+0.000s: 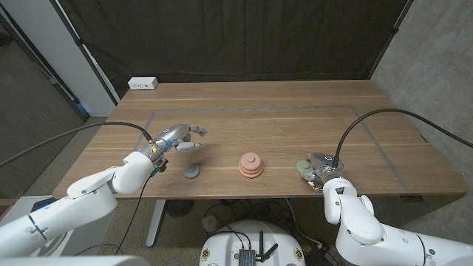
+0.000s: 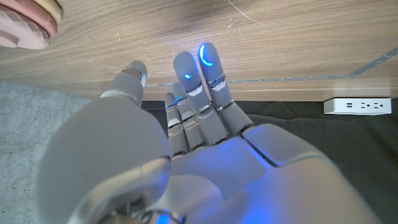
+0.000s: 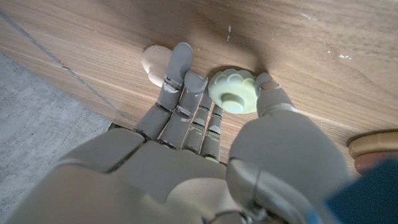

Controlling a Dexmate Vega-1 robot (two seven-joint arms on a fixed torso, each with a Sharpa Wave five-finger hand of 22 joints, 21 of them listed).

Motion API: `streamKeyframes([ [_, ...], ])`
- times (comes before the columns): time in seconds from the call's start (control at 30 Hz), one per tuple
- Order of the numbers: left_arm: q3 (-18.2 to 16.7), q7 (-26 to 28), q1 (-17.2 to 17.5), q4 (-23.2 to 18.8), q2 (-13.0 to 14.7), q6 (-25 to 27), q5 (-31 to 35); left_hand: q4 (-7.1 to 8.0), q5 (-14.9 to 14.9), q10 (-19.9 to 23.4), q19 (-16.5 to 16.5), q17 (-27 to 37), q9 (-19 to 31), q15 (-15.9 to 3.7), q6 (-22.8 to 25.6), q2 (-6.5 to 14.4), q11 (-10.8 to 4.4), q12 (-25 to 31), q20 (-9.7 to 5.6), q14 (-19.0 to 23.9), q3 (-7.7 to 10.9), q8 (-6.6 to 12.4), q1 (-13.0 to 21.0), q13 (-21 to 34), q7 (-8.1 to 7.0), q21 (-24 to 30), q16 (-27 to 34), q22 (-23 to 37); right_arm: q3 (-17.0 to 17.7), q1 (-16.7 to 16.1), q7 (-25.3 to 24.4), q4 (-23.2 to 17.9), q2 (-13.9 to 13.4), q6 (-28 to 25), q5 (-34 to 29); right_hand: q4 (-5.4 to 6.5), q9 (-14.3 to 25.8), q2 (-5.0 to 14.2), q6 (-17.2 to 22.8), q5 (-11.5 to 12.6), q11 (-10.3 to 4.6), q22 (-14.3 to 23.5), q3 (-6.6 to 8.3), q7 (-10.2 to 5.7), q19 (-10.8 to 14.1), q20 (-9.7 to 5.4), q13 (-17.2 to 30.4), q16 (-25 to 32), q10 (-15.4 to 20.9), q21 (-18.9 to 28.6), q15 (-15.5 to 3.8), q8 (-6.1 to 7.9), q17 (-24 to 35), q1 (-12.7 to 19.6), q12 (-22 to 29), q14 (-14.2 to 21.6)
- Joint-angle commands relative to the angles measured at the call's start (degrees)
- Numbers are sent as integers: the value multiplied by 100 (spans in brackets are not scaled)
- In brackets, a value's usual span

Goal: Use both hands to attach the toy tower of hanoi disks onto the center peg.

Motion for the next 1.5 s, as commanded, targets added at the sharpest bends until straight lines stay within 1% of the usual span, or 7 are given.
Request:
streamKeyframes([
  [0.03, -87, 68, 72, -41, 33, 7, -14, -6, 43, 82, 53, 18, 17, -381, 58, 26, -38, 16, -774, 57, 51, -4, -15, 17, -4, 21, -37, 35, -80, -63, -94, 128, 105, 0, -319, -8, -13, 161, 354, 59, -90, 9, 86, -214, 146, -656, 79, 122, 274, 56, -367, 91, 122, 175, 76, 161],
  [0.13, -128, 81, 93, -50, 43, 7, -14, -11, 52, 107, 51, 17, 19, -382, 68, 32, -16, 18, -775, 56, 71, -10, -26, 23, -4, 17, -46, 40, -14, -118, -163, 151, 156, 0, -312, -15, -45, 206, 510, 82, -127, 11, 128, -235, 299, -663, 99, 261, 511, 106, -368, 128, 193, 228, 111, 314],
  [0.4, -136, 46, 76, -38, 46, 3, -10, -19, 65, 132, 68, 23, 20, -382, 101, 38, -37, 12, -775, 67, 97, -10, -36, 26, -13, 20, -47, 45, 0, -100, -465, 113, 133, 11, -32, -18, -80, 295, 630, 111, -170, 5, 193, -227, 510, -677, 99, 457, 766, 152, -369, 147, 235, 300, 133, 539],
  [0.67, -153, 44, 41, -32, 24, 17, -6, -26, 79, 129, 83, 36, 22, -382, 114, 40, -32, -8, -776, 81, 127, -22, -53, 29, -14, 22, -44, 50, 88, -133, -862, 23, 70, 45, 335, -20, -107, 324, 796, 134, -170, 18, 235, -208, 643, -679, 107, 582, 856, 179, -368, 192, 242, 329, 112, 668],
  [0.97, -189, 91, 68, -20, -17, 27, -9, -36, 96, 123, 88, 39, 25, -382, 116, 33, -38, -34, -777, 89, 162, -39, -73, 33, -21, 15, -52, 48, 150, -86, -1111, -174, -51, 0, 662, -33, -131, 355, 831, 158, -132, 26, 288, -213, 758, -693, 125, 689, 909, 190, -371, 185, 248, 373, 90, 765],
  [1.33, -93, 0, -57, 46, -36, 33, -21, -48, 109, 113, 99, 45, 27, -382, 100, 23, -34, -60, -781, 96, 194, -58, -82, 34, -18, 19, -57, 51, 116, -3, -1009, -330, -138, 0, 660, -49, -151, 372, 821, 175, -101, 0, 337, -189, 853, -697, 152, 778, 926, 166, -370, 164, 252, 427, 69, 831],
  [1.5, -53, -29, -108, 66, -31, 32, -32, -54, 116, 134, 99, 44, 28, -382, 104, 19, -31, -59, -782, 97, 211, -62, -81, 38, -17, 23, -61, 57, 28, 15, -517, -422, -149, 0, 41, -49, -157, 373, 827, 179, -109, -1, 348, -185, 880, -697, 160, 799, 919, 162, -369, 161, 252, 435, 58, 845],
])
